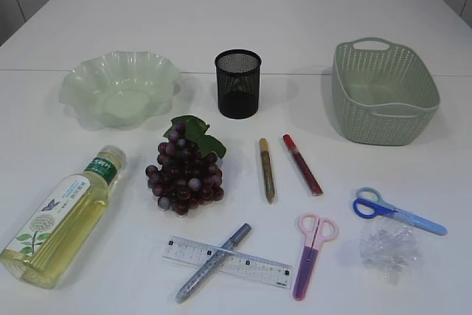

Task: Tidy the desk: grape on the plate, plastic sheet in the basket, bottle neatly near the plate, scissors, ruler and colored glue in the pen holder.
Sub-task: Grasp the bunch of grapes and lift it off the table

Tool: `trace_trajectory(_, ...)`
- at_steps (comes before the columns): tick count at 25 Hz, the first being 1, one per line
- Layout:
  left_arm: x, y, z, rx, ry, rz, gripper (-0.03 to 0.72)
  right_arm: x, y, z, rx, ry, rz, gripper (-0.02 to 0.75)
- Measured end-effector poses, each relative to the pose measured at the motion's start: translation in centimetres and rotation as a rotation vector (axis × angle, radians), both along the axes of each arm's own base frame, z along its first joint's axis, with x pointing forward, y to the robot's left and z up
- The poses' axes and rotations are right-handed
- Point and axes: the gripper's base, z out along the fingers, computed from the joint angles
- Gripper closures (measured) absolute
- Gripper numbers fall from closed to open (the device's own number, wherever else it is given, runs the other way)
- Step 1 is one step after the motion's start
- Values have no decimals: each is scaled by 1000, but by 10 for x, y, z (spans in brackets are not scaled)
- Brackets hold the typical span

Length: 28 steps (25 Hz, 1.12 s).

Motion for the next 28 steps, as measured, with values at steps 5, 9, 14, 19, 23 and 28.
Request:
trace_trajectory(5, 0, 0, 0, 0, 0, 0, 253, 0, 0, 0, 0, 0, 0, 161)
trace_trajectory(9, 0, 0, 0, 0, 0, 0, 253, 0, 0, 0, 0, 0, 0, 161)
trace_trajectory(14, 0, 0, 0, 0, 0, 0, 255, 0, 0, 0, 0, 0, 0, 161)
trace_trajectory(19, 0, 0, 0, 0, 0, 0, 256, 0, 0, 0, 0, 0, 0, 161)
trace_trajectory(23, 0, 0, 0, 0, 0, 0, 256, 0, 0, 0, 0, 0, 0, 161)
trace_trajectory(28, 0, 0, 0, -2, 0, -1, 256, 0, 0, 0, -3, 0, -2, 161)
